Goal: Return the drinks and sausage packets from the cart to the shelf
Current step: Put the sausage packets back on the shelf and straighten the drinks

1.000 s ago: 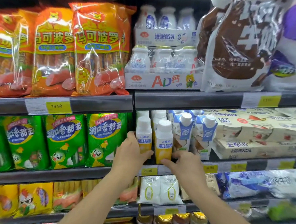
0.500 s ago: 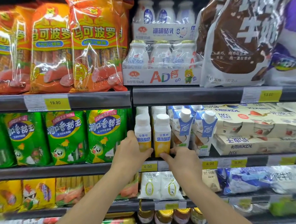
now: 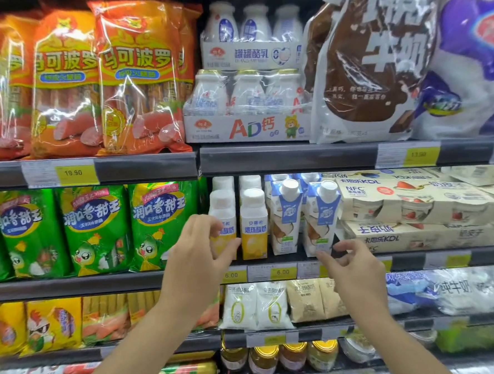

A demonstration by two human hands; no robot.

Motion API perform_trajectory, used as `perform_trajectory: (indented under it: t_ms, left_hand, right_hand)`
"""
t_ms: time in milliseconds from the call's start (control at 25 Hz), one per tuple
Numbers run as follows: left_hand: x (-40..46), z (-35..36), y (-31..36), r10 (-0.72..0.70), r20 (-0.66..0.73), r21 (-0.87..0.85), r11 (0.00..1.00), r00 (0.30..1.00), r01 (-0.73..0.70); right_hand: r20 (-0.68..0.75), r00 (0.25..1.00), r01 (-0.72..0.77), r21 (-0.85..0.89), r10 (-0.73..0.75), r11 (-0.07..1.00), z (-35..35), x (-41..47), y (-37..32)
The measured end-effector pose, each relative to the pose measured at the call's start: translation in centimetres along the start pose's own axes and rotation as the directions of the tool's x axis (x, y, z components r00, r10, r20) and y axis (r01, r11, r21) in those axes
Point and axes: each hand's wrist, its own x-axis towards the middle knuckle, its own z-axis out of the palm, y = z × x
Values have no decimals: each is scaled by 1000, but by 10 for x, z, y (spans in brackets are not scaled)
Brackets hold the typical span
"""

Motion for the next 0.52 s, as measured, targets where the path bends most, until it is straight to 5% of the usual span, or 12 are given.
perform_trajectory:
  t_ms: [200, 520]
  left_hand:
    - [29, 25, 61, 140, 113, -69, 989, 984, -133]
    - [62, 64, 91, -111, 239, 181, 981, 965, 68]
  right_hand:
    - [139, 990, 16, -74, -6, 997, 0, 17, 4]
    - [217, 976, 77, -186, -36, 979, -2, 34, 2]
